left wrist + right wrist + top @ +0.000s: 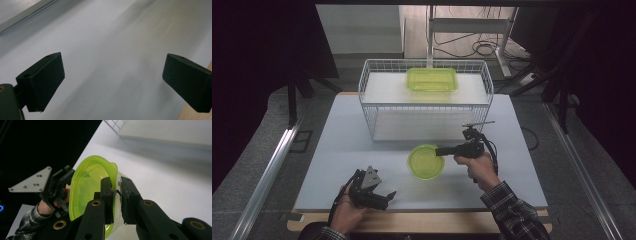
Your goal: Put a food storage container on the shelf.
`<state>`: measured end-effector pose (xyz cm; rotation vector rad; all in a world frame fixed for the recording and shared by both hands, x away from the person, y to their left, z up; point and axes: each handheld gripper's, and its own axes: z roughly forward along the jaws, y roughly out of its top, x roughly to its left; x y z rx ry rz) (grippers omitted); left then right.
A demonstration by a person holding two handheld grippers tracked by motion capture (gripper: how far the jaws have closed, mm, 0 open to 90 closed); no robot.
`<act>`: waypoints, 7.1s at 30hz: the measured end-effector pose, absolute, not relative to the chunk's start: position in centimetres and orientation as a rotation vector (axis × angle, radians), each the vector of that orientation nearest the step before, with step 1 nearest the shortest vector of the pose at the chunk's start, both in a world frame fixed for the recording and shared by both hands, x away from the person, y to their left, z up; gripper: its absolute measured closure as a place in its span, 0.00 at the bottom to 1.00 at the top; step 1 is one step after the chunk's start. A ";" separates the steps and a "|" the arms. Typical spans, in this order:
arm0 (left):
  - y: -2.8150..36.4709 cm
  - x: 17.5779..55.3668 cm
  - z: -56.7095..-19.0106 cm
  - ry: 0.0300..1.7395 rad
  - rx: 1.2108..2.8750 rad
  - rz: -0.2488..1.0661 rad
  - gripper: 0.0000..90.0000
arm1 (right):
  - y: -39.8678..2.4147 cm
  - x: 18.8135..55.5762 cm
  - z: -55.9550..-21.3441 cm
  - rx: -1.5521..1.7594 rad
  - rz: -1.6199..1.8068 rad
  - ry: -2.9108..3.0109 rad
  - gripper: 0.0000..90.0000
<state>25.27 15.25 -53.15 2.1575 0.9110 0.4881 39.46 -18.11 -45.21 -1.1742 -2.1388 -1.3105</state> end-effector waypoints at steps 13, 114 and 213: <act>15.2 25.3 -53.1 0.909 2.156 0.488 0.04 | -18.6 39.9 -42.0 -1.170 -1.375 -2.152 0.90; 15.6 25.2 -52.7 0.908 2.116 0.487 0.04 | -17.0 48.5 -26.0 -1.393 -1.733 -2.092 0.90; 15.7 25.2 -52.8 0.914 2.138 0.487 0.04 | -16.6 44.5 -29.5 -1.190 -1.658 -2.627 0.05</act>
